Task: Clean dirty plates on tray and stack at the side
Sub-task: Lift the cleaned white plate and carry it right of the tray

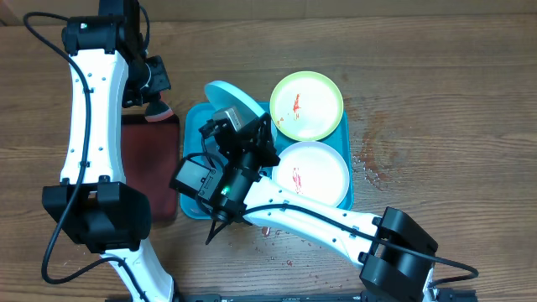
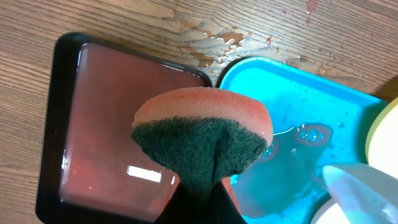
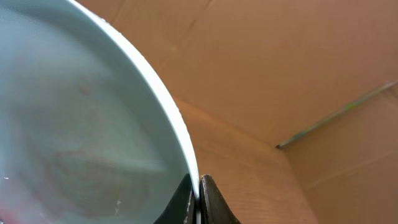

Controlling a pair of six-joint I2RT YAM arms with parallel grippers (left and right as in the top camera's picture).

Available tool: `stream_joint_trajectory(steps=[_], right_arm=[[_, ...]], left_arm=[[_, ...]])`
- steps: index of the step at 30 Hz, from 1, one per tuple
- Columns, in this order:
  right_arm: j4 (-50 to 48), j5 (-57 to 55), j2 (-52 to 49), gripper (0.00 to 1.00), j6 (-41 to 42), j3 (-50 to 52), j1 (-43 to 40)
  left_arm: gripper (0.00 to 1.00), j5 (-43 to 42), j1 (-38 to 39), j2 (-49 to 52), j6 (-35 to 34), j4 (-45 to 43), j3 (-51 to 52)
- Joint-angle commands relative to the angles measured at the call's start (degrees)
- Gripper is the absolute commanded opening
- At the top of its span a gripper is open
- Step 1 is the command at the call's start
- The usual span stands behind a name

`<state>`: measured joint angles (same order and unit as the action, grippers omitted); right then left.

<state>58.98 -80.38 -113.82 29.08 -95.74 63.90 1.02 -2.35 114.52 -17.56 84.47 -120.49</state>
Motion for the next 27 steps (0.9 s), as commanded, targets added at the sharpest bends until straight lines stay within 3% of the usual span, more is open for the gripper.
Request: stream_joint_trajectory(steps=[1, 10, 16, 27], right_arm=[[2.8, 6.4, 2.7, 0.04, 6.5, -1.6, 0.2], [5.7, 39.8, 2.7, 0.04, 9.7, -1.6, -4.1], [5.6, 56.2, 5.7, 0.04, 5.6, -1.6, -10.4], [6.7, 85.0, 18.7, 0.04, -5.6, -1.6, -34.3]], left_arm=[[0.04, -0.9, 0.1, 0.2, 0.6, 0.4, -0.7], [0.04, -2.7, 0.3, 0.2, 0.7, 1.3, -0.7], [0.04, -3.8, 1.5, 0.2, 0.9, 2.1, -0.7], [0.04, -3.8, 4.2, 0.2, 0.9, 2.5, -0.7]])
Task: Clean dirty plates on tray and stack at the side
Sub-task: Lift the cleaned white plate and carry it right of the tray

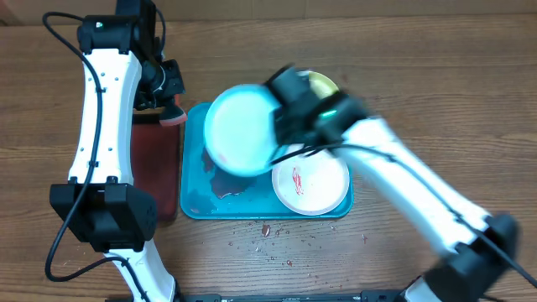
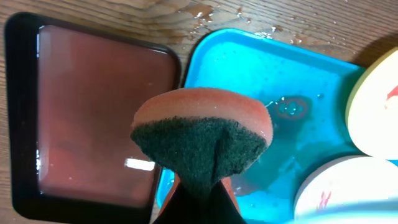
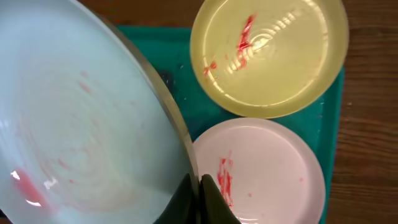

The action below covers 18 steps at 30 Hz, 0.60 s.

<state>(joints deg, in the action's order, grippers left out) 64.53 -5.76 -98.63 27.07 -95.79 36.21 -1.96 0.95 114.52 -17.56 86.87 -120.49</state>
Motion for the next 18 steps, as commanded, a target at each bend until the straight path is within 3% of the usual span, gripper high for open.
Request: stream_joint_trajectory(steps=[1, 7, 18], right_arm=[[2.4, 10.6, 4.0, 0.04, -3.5, -1.5, -9.5], [9.2, 5.0, 4.1, 0.04, -2.9, 2.7, -27.7], [-4.2, 8.9, 4.1, 0.04, -3.0, 23.8, -45.6]], left_arm=[[0.04, -0.9, 1.1, 0.2, 0.9, 0.1, -0.7], [0.04, -0.5, 2.5, 0.2, 0.9, -0.4, -0.7], [0.04, -0.3, 2.8, 0.2, 0.9, -0.8, -0.7]])
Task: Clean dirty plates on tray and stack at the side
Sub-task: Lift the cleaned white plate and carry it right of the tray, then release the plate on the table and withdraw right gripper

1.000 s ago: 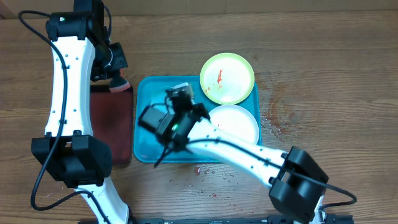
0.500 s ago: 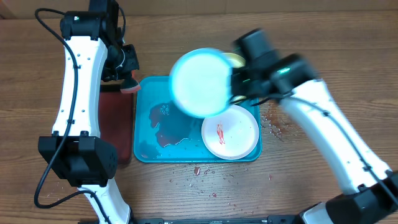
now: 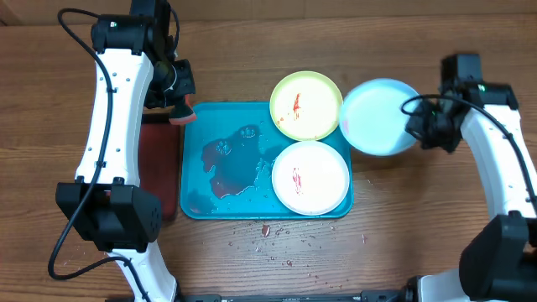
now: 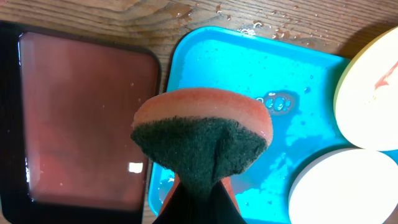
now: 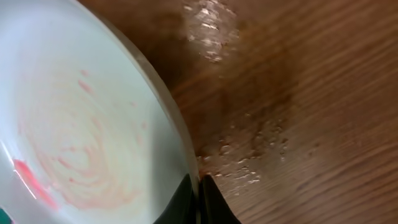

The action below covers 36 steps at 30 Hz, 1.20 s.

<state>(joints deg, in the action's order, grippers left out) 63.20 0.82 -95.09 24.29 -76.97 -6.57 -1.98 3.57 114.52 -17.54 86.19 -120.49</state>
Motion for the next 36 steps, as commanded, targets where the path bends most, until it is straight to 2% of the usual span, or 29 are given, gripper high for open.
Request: stream_joint_trajectory(steps=[1, 11, 14, 15, 18, 21, 27, 32, 36], right_arm=[[-4.3, 2.3, 0.5, 0.04, -0.2, 6.8, -3.6], [-17.6, 0.8, 0.5, 0.05, -0.1, 18.2, -6.3], [-18.3, -1.0, 0.5, 0.31, -0.2, 18.9, -6.3], [-18.3, -1.2, 0.5, 0.34, -0.2, 18.9, -6.3], [-17.2, 1.1, 0.5, 0.35, -0.2, 17.8, -6.3], [-13.2, 8.1, 0.6, 0.38, -1.1, 13.8, -6.3], [-4.7, 21.8, 0.6, 0.43, -10.4, 4.9, -3.0], [-2.8, 21.7, 0.6, 0.45, -14.9, 6.3, 5.0], [-4.7, 15.8, 0.6, 0.44, -14.9, 9.5, 11.0]], left_arm=[[0.04, -0.3, 0.2, 0.2, 0.9, -0.1, -0.7], [0.04, -0.2, 0.2, 0.2, 0.8, -0.1, -0.7], [0.04, -0.2, 0.2, 0.2, 0.8, -0.1, -0.7], [0.04, -0.2, 0.2, 0.2, 0.8, -0.1, -0.7], [0.04, -0.2, 0.2, 0.2, 0.8, -0.1, -0.7], [0.04, -0.2, 0.3, 0.2, 0.8, -0.1, -0.7], [0.04, -0.2, 0.9, 0.2, 0.8, -0.7, -0.7], [0.04, -0.2, 1.3, 0.2, 0.6, -1.2, -0.7], [0.04, -0.2, 1.5, 0.2, 0.6, -1.2, -0.7]])
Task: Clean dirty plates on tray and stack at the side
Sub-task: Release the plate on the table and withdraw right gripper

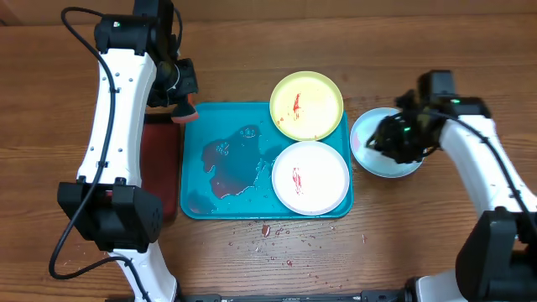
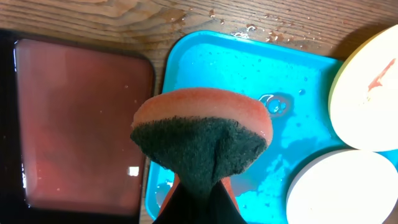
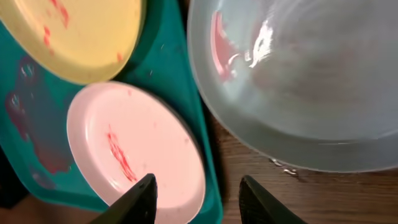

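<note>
The blue tray (image 1: 226, 180) holds a yellow plate (image 1: 306, 105) and a white plate (image 1: 310, 178), each with a red smear. A pale blue plate (image 1: 382, 159) lies on the table right of the tray, faintly pink inside (image 3: 298, 74). My right gripper (image 1: 388, 144) hovers open over it, fingers (image 3: 144, 199) spread above the white plate (image 3: 134, 155) and the tray's edge. My left gripper (image 1: 178, 105) is shut on an orange and green sponge (image 2: 202, 140) over the tray's far left corner (image 2: 249, 68).
A black basin of reddish water (image 1: 159, 168) stands left of the tray (image 2: 74, 124). Water pools on the tray's left half (image 1: 231, 164). Red crumbs (image 1: 277, 235) and wet spots dot the wood in front of and right of the tray.
My right gripper has let go of the pale blue plate, which now lies flat on the table right of the tray. It stands open above it. The left arm barely moved.
My right gripper held the blue plate on edge over the tray's left side, then flat above the tray, then over the table at the right. Now the plate rests there, released. My left gripper kept the sponge throughout, shifting from over the basin to the tray's corner.
</note>
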Controlling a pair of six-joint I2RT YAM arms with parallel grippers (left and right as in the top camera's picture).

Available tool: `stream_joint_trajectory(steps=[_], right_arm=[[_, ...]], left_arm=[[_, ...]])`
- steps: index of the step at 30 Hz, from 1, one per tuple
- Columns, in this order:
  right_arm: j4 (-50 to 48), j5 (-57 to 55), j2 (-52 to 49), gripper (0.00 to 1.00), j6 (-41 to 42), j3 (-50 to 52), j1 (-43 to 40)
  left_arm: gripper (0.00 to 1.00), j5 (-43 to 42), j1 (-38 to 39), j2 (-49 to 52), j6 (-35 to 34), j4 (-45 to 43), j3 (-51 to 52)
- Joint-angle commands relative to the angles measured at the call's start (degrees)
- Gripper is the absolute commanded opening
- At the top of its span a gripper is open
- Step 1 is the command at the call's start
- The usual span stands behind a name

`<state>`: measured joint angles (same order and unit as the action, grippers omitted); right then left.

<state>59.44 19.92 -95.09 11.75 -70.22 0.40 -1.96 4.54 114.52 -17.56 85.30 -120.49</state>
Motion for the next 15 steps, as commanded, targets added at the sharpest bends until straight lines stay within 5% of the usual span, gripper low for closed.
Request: stream_joint_trajectory(steps=[1, 15], right_arm=[[-1.7, -4.8, 0.6, 0.44, -1.9, 3.8, 5.5], [-14.6, -7.4, 0.5, 0.34, -1.3, 15.3, 12.1]], left_arm=[[0.04, -0.2, 0.5, 0.2, 0.7, -0.3, -0.7], [0.04, -0.2, 0.6, 0.2, 0.7, -0.5, -0.7]])
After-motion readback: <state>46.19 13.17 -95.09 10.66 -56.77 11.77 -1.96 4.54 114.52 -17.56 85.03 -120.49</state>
